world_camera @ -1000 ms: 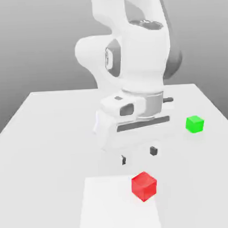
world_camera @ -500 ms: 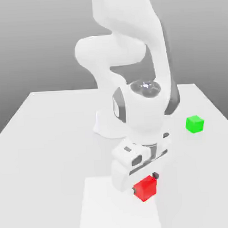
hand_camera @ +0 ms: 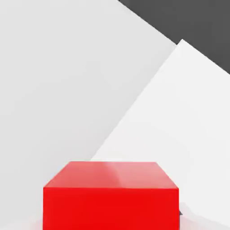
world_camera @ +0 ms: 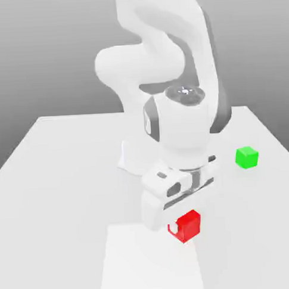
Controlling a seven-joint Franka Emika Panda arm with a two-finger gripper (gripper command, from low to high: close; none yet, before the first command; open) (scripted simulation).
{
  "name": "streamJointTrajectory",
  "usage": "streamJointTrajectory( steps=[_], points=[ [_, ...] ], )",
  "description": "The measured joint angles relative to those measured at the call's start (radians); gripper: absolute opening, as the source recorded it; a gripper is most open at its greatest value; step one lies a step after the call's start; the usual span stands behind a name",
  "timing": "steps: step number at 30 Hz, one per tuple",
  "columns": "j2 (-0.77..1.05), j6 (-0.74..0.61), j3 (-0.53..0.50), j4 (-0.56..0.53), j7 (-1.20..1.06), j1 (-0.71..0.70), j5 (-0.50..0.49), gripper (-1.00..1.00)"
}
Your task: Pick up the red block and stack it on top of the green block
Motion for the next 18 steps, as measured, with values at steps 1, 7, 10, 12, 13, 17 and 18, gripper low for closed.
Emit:
streamJointTrajectory(
  steps=[1,7,10,12,13,17,18],
  points=[
    [-0.018,-0.016,0.001,-0.005,-0.004,0.0,0.004,-1.0],
    [-0.099,-0.081,0.106,-0.027,-0.053,0.127,0.016,-1.0],
    [-0.134,-0.105,0.148,-0.039,-0.09,0.204,0.033,-1.0],
    [-0.157,-0.12,0.182,-0.048,-0.12,0.252,0.051,-1.0],
    [-0.168,-0.126,0.199,-0.052,-0.136,0.278,0.061,-1.0],
    [-0.212,-0.15,0.269,-0.071,-0.204,0.392,0.11,-1.0],
    [-0.222,-0.154,0.285,-0.076,-0.223,0.423,0.123,-1.0]
  ],
)
